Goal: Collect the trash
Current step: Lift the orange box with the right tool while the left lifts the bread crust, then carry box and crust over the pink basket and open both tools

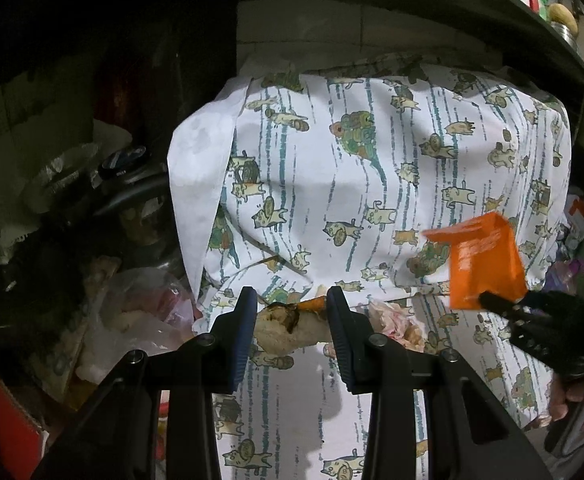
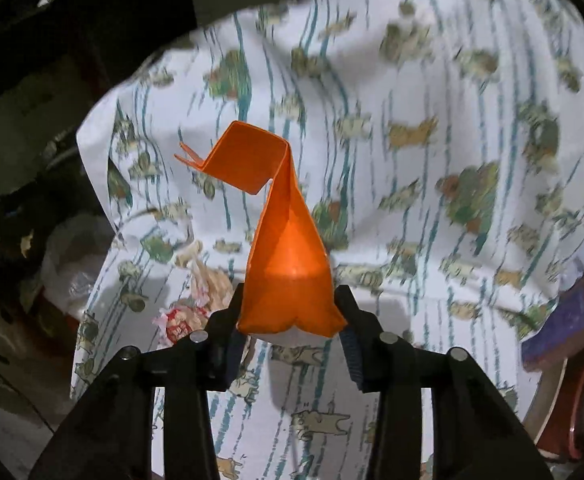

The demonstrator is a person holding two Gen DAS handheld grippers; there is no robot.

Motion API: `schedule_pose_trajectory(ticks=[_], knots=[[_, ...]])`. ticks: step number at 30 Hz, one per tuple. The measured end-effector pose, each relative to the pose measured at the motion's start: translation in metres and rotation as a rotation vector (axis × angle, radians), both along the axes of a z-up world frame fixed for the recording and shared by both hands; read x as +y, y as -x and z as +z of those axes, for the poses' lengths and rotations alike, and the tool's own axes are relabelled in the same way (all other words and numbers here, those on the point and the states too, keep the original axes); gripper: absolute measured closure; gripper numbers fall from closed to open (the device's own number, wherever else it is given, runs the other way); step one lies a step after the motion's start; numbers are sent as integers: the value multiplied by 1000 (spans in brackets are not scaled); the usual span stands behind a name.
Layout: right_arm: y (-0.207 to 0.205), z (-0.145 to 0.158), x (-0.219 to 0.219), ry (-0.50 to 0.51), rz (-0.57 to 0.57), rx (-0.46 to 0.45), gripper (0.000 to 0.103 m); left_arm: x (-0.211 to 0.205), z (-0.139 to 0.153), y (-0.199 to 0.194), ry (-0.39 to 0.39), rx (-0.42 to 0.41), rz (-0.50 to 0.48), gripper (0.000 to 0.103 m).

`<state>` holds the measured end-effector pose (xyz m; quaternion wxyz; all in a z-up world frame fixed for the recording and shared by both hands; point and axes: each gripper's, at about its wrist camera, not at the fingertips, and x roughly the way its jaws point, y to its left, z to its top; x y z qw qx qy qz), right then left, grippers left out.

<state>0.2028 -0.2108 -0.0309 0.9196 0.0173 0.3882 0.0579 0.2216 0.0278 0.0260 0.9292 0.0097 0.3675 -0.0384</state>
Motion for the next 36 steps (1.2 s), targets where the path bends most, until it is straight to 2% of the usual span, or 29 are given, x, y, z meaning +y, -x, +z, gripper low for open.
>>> schedule_pose_trajectory(ticks=[7, 10, 14, 18, 22, 24, 28, 30, 33, 36], knots=[[10, 16, -10, -4, -11, -48, 61, -8, 10, 10, -3, -31, -14, 65], [18, 21, -7, 67, 6, -73, 61, -12, 19, 22, 55, -25, -39, 65], [37, 32, -8, 65, 23, -107, 61, -26, 37, 48, -4, -100, -31, 65], [68, 61, -4, 51, 43, -181, 61, -45, 65, 74, -52, -168, -35, 65], [105, 100, 3, 6, 57, -226, 61, -58, 93, 110, -43, -207, -81, 65], [130, 120, 9, -22, 100, -258, 60, -62, 105, 131, -27, -214, -107, 65], [176, 142, 25, -6, 162, -283, 60, -68, 122, 167, -30, -189, -114, 65], [195, 144, 28, 8, 173, -264, 59, -69, 123, 185, 2, -157, -143, 65], [214, 137, 27, 5, 172, -225, 59, -64, 114, 204, 76, -84, -157, 65], [224, 117, 25, 14, 163, -171, 59, -53, 94, 213, 137, -15, -135, 65]])
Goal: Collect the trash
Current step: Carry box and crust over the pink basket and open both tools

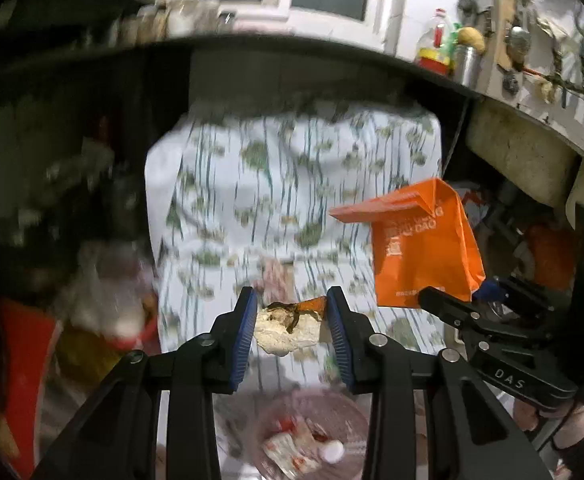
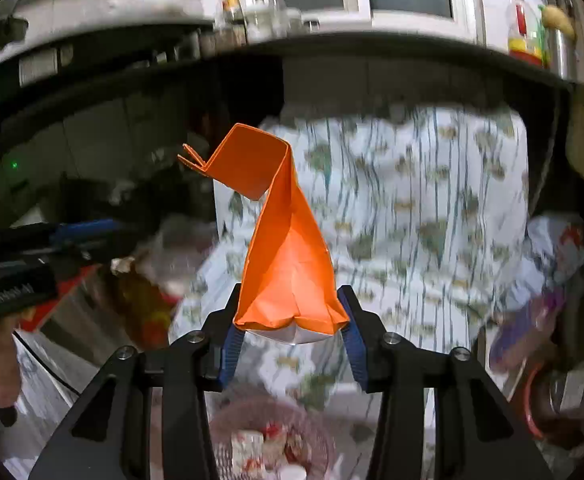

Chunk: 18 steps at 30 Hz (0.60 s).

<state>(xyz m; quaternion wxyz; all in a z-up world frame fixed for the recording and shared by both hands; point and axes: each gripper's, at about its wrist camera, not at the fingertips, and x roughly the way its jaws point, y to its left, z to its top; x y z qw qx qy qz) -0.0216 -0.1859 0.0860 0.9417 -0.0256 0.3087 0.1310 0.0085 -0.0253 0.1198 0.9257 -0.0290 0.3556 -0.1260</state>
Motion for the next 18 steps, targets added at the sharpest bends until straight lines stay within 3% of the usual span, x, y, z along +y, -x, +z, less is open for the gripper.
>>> schedule_pose_trajectory(ticks=[5, 18], knots=[[3, -46, -9, -36, -12, 165, 59, 7, -53, -2, -38, 162, 19, 65], [-2, -183, -15, 14, -28, 609, 59, 0, -166, -13, 70, 519, -42, 65]])
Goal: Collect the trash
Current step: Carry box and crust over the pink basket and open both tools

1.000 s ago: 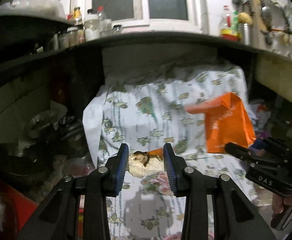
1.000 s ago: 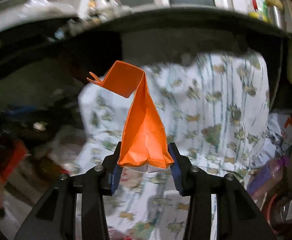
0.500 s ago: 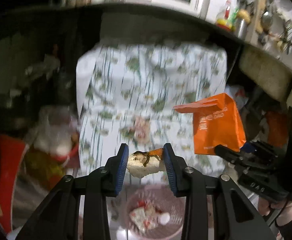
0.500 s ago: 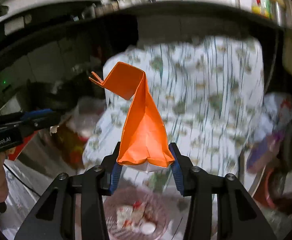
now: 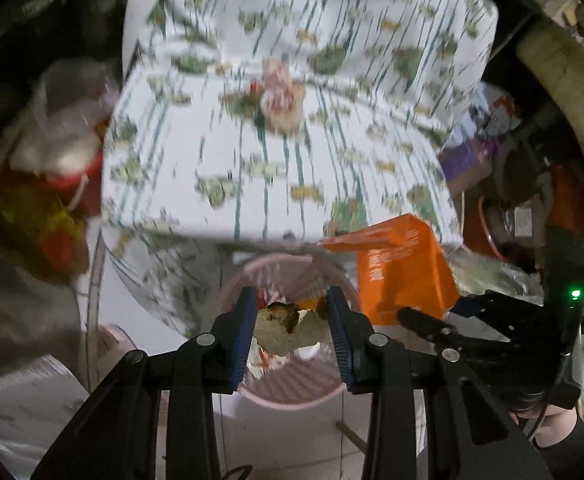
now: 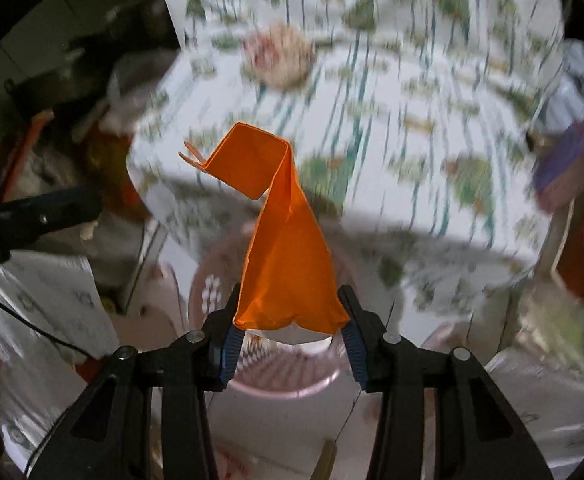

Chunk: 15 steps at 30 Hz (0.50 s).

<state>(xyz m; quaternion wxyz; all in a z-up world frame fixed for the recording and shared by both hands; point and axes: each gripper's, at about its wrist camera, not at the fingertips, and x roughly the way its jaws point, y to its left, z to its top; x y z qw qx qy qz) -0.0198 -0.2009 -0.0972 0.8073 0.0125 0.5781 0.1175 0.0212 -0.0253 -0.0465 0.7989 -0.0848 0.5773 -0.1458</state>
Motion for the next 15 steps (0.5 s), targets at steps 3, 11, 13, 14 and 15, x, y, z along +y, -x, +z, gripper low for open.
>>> schedule_pose_trajectory(ticks=[3, 11, 13, 14, 15], knots=[[0, -20, -1, -17, 22, 76, 59, 0, -12, -2, 50, 47, -17, 65], [-3, -26, 3, 5, 48, 69, 46, -5, -6, -4, 24, -16, -24, 41], [-6, -19, 3, 7, 40, 29, 36, -5, 1, -4, -11, -58, -15, 36], [-7, -14, 3, 16, 37, 0, 35, -4, 4, -4, -31, -82, -8, 34], [-7, -10, 4, 30, 38, -29, 33, -3, 8, -4, -52, -108, 3, 34]])
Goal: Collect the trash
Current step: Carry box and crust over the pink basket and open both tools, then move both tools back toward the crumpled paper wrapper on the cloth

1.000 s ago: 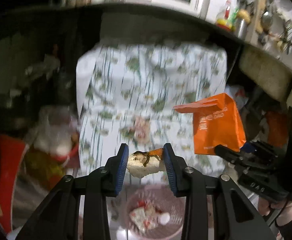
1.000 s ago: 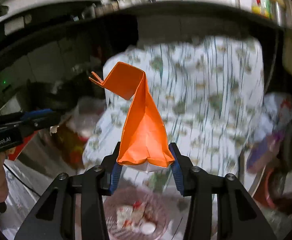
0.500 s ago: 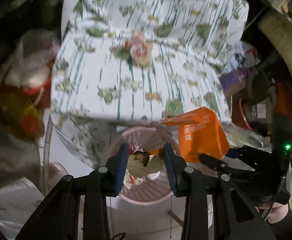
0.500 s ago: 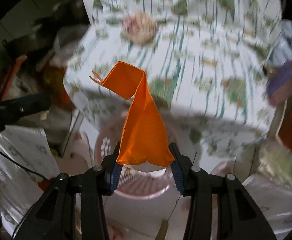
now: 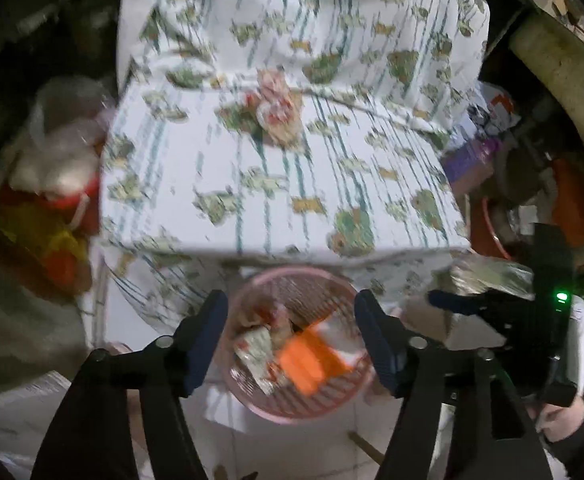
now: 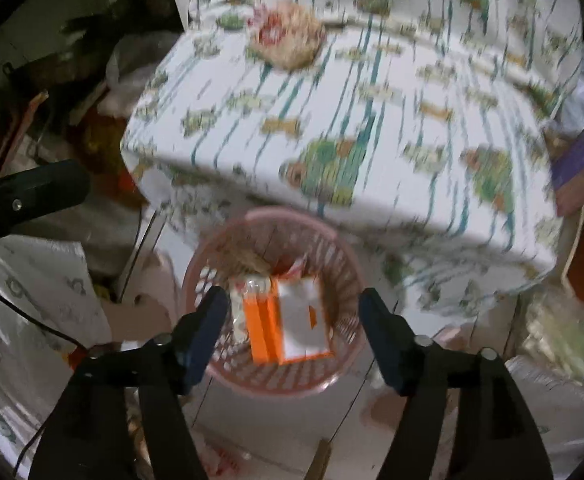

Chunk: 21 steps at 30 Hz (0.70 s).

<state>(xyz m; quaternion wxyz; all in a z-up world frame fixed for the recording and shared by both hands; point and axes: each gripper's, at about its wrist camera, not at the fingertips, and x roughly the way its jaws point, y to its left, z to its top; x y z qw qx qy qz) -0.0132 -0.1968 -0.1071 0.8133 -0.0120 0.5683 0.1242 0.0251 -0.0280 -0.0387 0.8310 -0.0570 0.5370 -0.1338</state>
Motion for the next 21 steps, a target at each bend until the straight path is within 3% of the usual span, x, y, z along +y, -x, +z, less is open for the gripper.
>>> schedule_pose_trajectory(ticks=[3, 8, 13, 21], knots=[[0, 11, 3, 43, 2, -70, 27, 4, 10, 0, -59, -70, 31, 33], [-1, 21, 1, 9, -12, -108, 25, 6, 25, 3, -148, -180, 60, 29], [0, 32, 2, 8, -38, -164, 17, 7, 36, 7, -172, -255, 83, 18], [2, 51, 5, 43, -54, -289, 10, 13, 54, 14, -222, -382, 158, 18]])
